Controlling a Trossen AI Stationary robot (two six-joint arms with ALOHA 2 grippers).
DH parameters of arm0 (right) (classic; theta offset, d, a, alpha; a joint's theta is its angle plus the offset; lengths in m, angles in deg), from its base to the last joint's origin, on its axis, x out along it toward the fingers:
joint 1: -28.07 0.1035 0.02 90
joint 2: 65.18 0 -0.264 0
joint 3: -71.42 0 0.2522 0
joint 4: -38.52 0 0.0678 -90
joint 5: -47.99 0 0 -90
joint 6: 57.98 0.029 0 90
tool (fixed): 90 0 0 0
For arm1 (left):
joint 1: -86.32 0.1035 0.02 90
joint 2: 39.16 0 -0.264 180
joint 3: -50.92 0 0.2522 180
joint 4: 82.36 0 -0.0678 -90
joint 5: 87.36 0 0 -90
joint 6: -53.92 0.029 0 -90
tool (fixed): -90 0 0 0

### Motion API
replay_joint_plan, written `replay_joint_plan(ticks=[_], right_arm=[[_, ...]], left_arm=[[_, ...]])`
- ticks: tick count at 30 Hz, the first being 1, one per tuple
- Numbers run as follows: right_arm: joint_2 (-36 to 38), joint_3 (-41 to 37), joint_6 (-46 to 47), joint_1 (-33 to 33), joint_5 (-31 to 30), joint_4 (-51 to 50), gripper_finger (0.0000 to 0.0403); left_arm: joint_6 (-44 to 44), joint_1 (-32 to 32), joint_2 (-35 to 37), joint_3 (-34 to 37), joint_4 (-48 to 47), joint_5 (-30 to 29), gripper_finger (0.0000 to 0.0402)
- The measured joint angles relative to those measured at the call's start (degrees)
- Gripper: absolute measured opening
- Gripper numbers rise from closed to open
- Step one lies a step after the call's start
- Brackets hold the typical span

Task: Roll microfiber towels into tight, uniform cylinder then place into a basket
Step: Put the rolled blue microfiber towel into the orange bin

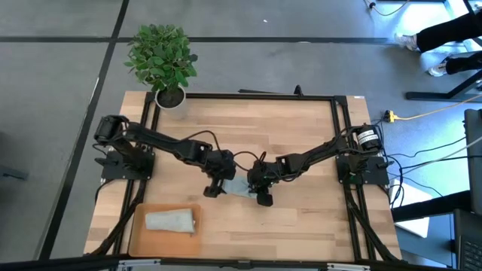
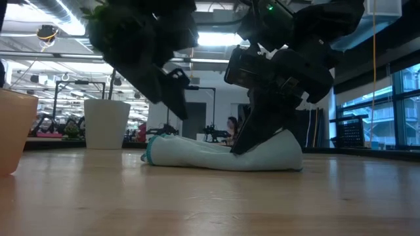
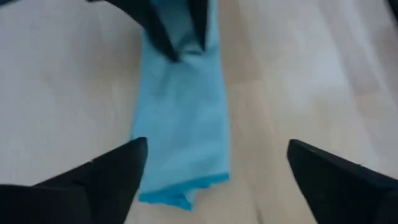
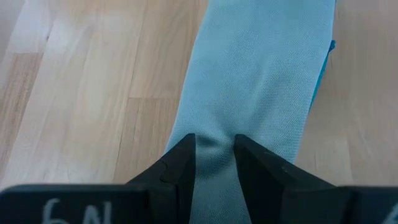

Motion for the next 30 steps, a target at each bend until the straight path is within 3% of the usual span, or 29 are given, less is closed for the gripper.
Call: replay_joint_plan(ticks=[2, 11, 30], right_arm=[[0.0, 0.0, 0.0, 0.0, 0.0, 0.01, 0.0115], [0.02, 0.0, -0.01, 0.02, 0.0, 0.06, 0.0115], [0.07, 0.0, -0.02, 0.04, 0.0, 1.09, 0.0115]], left_arm=[[0.6, 0.35, -0.72, 0.0, 1.12, -1.12, 0.0392], [2.87, 0.26, -2.79, 0.12, 4.44, -5.19, 0.0397], [-0.3, -2.0, -13.81, -0.03, 13.33, -5.46, 0.0399]])
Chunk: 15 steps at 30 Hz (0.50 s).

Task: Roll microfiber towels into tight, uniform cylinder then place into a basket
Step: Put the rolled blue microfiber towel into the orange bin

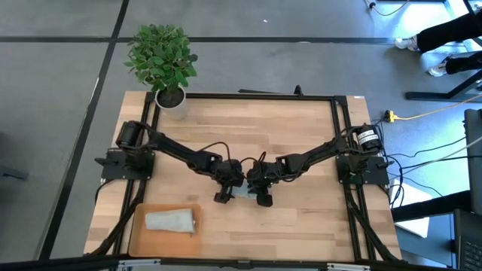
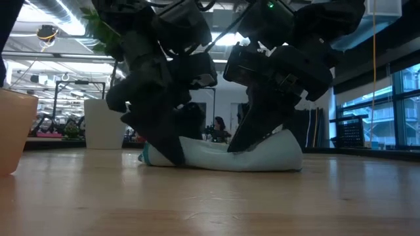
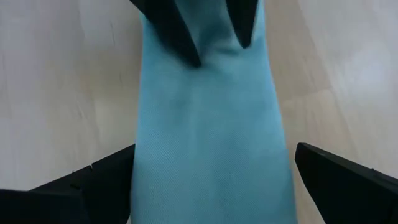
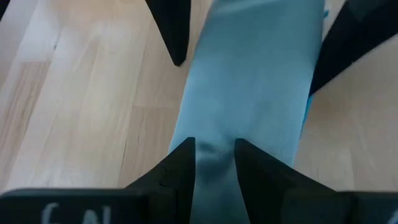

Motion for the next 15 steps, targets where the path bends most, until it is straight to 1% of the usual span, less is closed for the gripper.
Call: replay_joint_plan(ticks=[8, 11, 15], right_arm=[[0.0, 0.02, 0.0, 0.0, 0.0, 0.54, 0.0115], [0.0, 0.02, 0.0, 0.0, 0.0, 0.54, 0.0115], [0.0, 0.02, 0.02, 0.0, 0.0, 0.53, 0.0115]], left_arm=[[-0.29, -1.39, -1.17, -0.08, 1.62, -6.33, 0.0393], [-0.48, -1.79, -1.17, -0.08, 1.59, -6.98, 0.0385], [-0.46, -1.87, -1.21, -0.08, 1.61, -7.18, 0.0361]])
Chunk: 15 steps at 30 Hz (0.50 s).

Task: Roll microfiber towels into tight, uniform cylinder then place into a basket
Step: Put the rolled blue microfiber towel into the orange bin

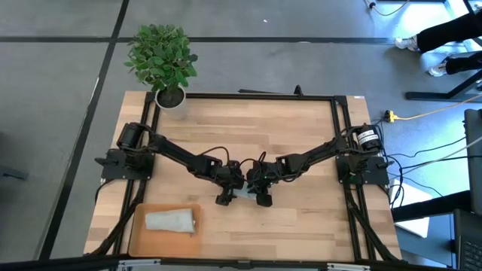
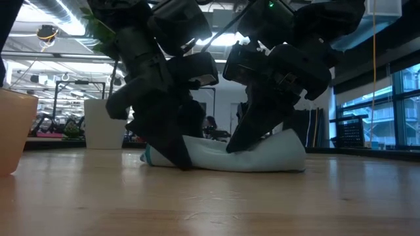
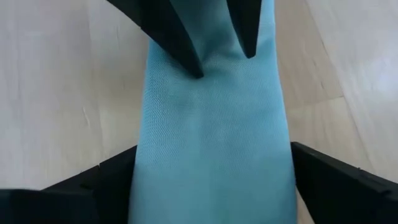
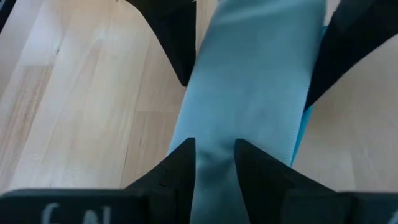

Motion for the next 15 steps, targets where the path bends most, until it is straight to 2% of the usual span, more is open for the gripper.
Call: replay_joint_plan(ticks=[5, 15], right_arm=[[0.0, 0.0, -0.02, 0.0, 0.0, -0.02, 0.0115], [0.0, 0.02, 0.0, -0.02, 0.0, -0.02, 0.0115]], left_arm=[[0.17, -0.03, -0.06, 0.07, 0.2, -0.12, 0.0312], [1.35, -1.1, -0.11, 0.07, 0.15, -1.4, 0.0182]])
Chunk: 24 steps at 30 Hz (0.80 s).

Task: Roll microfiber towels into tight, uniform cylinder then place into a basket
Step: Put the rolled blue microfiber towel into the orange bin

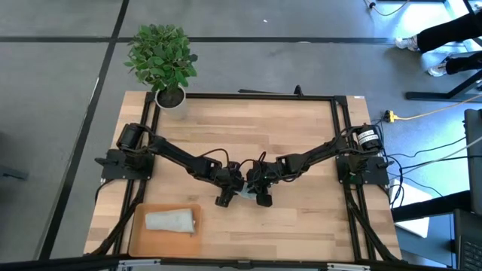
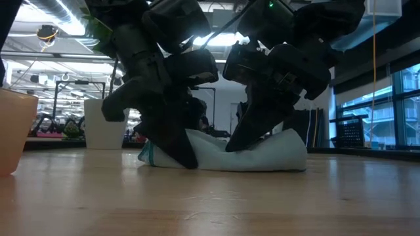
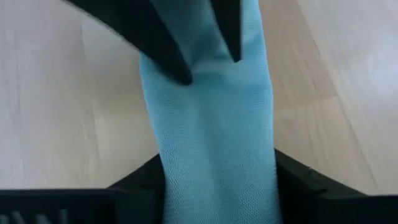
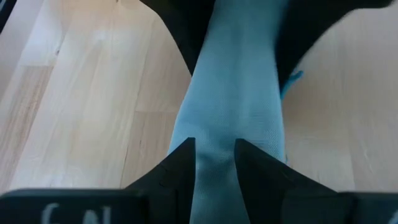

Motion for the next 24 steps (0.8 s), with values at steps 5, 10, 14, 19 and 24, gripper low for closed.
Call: replay_joint_plan(ticks=[5, 10, 14, 19, 24], right_arm=[[0.0, 0.04, -0.02, 0.0, 0.02, 0.0, 0.0115], [0.0, 0.04, 0.0, 0.0, 0.02, 0.02, 0.0115], [0.0, 0.04, -0.01, -0.02, 0.0, 0.02, 0.0115], [0.0, 0.04, -0.01, -0.02, 0.01, 0.02, 0.0115], [0.0, 0.04, 0.0, -0.02, 0.02, -0.02, 0.0115]], left_arm=[[2.45, -0.81, -0.04, 0.04, -0.72, -0.29, 0.0124], [2.35, -1.24, -0.03, 0.0, -1.92, -0.89, 0.0068], [0.94, -1.25, 0.07, -0.02, -3.13, -0.5, 0.0027], [0.28, -1.2, 0.39, 0.02, -3.85, 1.38, 0.0019], [-1.05, -1.25, 3.21, 0.33, -6.99, 3.74, 0.0019]])
